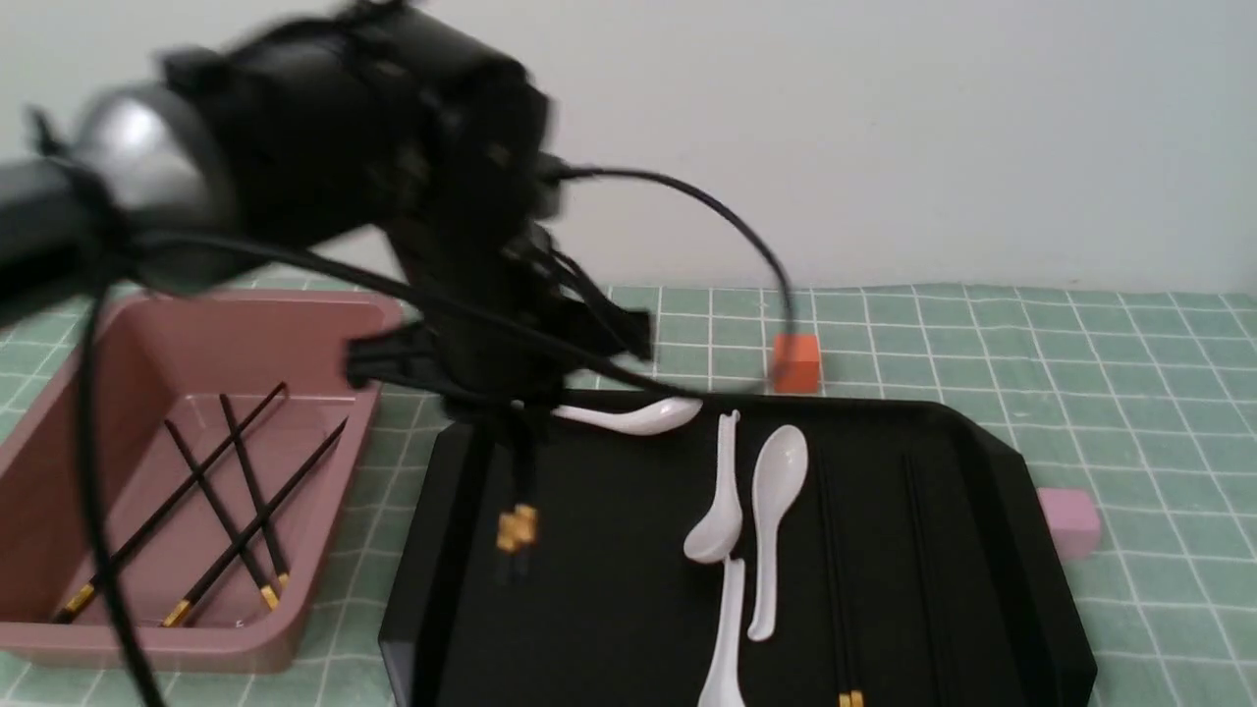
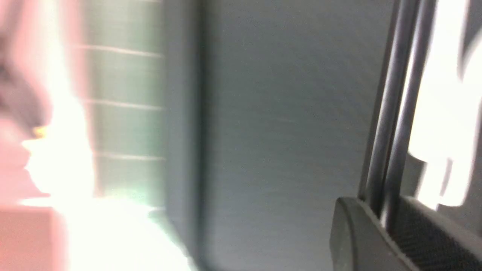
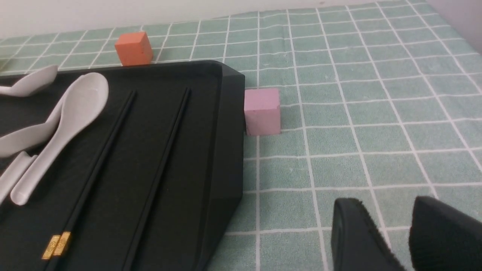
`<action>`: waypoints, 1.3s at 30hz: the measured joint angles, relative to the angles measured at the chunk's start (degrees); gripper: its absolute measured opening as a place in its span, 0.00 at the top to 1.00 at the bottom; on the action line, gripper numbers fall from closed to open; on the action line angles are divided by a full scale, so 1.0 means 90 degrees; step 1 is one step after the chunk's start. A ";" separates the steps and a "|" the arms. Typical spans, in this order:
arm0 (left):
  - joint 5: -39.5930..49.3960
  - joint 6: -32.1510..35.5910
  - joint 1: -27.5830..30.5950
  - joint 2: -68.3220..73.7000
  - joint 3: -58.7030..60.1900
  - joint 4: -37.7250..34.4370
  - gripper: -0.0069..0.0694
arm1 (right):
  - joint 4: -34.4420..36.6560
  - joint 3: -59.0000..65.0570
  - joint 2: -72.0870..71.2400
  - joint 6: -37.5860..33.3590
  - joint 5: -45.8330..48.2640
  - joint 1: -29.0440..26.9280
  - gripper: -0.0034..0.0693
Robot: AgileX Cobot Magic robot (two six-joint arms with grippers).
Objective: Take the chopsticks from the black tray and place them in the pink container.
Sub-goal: 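Place the chopsticks into the pink bin with the left gripper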
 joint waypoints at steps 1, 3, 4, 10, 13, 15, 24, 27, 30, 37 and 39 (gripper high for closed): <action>0.0126 0.0059 0.0162 -0.0035 0.0000 0.0002 0.77 | 0.0000 0.0000 0.0000 0.0000 0.0000 0.0000 0.62; 0.0515 0.0388 0.0938 -0.0203 0.0007 0.0123 0.77 | 0.0000 0.0000 0.0000 0.0000 0.0000 0.0000 0.62; 0.0530 0.0450 0.1001 -0.0222 0.0007 0.0155 0.77 | 0.0000 0.0000 0.0000 0.0000 0.0000 0.0000 0.62; 0.0603 0.1442 0.2661 -0.0237 0.0031 0.0317 0.77 | 0.0000 0.0000 0.0000 0.0000 0.0000 0.0000 0.62; 0.0406 0.1821 0.3024 -0.0217 0.0196 0.0317 0.77 | 0.0000 0.0000 0.0000 0.0000 0.0000 0.0000 0.62; 0.0119 0.2018 0.3143 -0.0163 0.0382 0.0317 0.77 | 0.0000 0.0000 0.0000 0.0000 0.0000 0.0000 0.62; -0.1160 0.3146 0.3189 0.0442 0.1346 0.0377 0.77 | 0.0000 0.0000 0.0000 0.0000 0.0000 0.0000 0.62; -0.1474 0.3518 0.3189 0.0689 0.1407 0.0438 0.77 | 0.0000 0.0000 0.0000 0.0000 0.0000 0.0000 0.62; -0.1558 0.3790 0.3189 0.0861 0.1407 0.0438 0.77 | 0.0000 0.0000 0.0000 0.0000 0.0000 0.0000 0.62; -0.1615 0.3895 0.3189 0.1033 0.1414 0.0404 0.77 | 0.0000 0.0000 0.0000 0.0000 0.0000 0.0000 0.62; -0.1619 0.3895 0.3189 0.1040 0.1414 0.0391 0.76 | 0.0000 0.0000 0.0000 0.0000 0.0000 0.0000 0.62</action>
